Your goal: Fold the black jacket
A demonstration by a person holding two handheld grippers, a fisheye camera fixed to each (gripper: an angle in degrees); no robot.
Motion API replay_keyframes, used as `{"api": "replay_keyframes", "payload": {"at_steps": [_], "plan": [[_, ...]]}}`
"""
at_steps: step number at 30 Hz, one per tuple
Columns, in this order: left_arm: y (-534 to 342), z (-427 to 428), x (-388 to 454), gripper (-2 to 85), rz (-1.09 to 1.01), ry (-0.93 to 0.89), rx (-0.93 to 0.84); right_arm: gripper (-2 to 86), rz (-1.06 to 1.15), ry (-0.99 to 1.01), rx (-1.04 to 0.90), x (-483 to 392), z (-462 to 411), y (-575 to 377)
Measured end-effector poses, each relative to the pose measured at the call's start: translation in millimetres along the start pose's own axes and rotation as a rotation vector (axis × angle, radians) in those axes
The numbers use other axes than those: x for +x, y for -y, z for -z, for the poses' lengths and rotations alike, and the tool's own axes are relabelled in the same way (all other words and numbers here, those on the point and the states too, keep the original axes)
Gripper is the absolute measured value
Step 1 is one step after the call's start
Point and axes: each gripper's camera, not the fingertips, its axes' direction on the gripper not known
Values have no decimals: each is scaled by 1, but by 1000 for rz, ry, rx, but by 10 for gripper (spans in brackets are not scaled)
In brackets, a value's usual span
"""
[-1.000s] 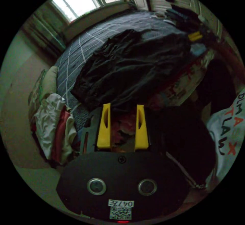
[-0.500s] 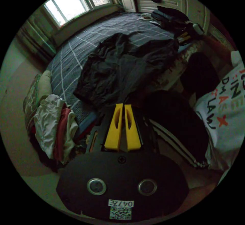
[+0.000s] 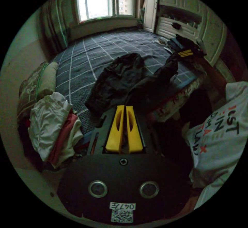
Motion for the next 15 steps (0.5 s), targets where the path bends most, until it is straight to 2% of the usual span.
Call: {"api": "replay_keyframes", "payload": {"at_steps": [3, 6, 10, 15], "plan": [[29, -10, -38, -5, 104, 10, -69, 2, 27, -55, -76, 43, -28, 44], [53, -24, -73, -4, 190, 38, -115, 2, 12, -20, -158, 89, -67, 88], [70, -57, -123, 10, 291, -35, -143, 4, -2, 28, -305, 140, -147, 135], [71, -92, -173, 75, 452, -34, -201, 30, -146, 137, -309, 176, -233, 151]]}}
